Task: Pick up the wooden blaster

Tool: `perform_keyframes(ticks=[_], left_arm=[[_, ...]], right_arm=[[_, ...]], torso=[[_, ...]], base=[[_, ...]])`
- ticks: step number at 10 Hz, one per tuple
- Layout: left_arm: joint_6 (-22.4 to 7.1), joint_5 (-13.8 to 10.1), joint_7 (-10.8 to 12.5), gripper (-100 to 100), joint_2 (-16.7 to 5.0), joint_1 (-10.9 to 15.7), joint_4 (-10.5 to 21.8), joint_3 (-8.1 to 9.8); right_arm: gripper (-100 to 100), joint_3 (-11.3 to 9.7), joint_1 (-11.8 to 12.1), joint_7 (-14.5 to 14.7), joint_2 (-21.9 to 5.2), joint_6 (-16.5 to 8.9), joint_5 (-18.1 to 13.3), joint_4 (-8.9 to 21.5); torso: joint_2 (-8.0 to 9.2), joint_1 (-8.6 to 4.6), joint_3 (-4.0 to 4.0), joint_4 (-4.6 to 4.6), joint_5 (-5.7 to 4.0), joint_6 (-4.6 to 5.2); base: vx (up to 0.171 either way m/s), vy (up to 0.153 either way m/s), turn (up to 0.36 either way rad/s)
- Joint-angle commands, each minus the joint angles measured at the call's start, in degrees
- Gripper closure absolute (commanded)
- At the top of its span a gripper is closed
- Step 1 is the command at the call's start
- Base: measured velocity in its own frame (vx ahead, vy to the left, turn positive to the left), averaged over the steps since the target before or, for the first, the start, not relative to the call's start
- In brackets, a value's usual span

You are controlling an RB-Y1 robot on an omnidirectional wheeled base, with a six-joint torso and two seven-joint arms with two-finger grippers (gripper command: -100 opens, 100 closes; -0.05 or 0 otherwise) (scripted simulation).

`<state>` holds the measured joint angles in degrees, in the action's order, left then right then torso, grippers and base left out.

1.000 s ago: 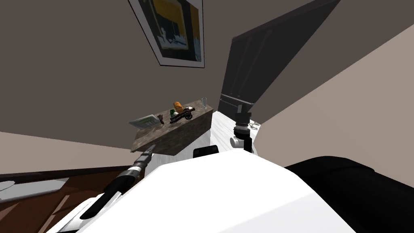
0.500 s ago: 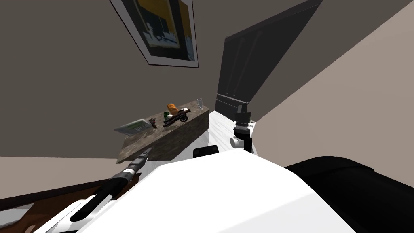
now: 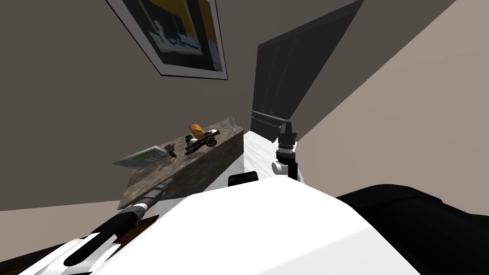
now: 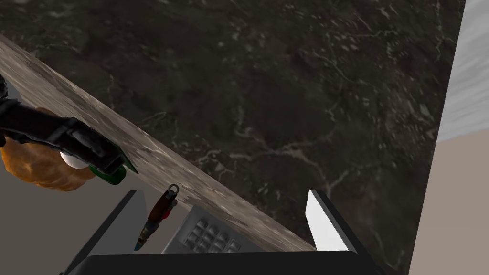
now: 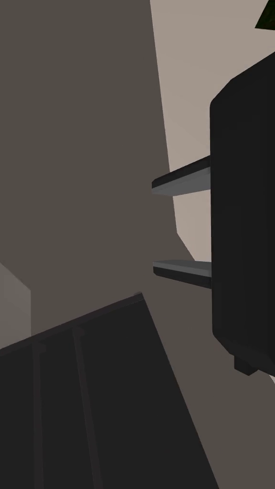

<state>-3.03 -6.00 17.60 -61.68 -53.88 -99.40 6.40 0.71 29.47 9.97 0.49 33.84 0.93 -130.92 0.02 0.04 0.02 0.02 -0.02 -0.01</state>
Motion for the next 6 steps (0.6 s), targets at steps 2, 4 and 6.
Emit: perform_keyframes(ticks=[2,4,6], left_arm=[[-2.5,0.0,0.0,-100,-3.7,-0.2,1.3,-0.44],[-5.0,-0.3,0.1,-100,-7.5,-0.5,3.3,-0.96],[-6.1,-0.4,0.1,-100,-10.5,-0.6,4.2,-1.25]], right_arm=[[0,0.0,0.0,0.0,0.0,0.0,0.0,0.0],[0,0.0,0.0,0.0,0.0,0.0,0.0,0.0],[0,0.0,0.0,0.0,0.0,0.0,0.0,0.0]], torso=[[-0.06,-0.07,-0.04,-0.01,-0.01,0.01],[-0.03,0.07,-0.01,-0.01,0.01,-0.02],[-0.16,0.19,-0.1,-0.04,0.05,-0.03]], base=[[0.045,-0.052,-0.155],[0.079,-0.006,-0.135],[0.078,0.022,-0.081]])
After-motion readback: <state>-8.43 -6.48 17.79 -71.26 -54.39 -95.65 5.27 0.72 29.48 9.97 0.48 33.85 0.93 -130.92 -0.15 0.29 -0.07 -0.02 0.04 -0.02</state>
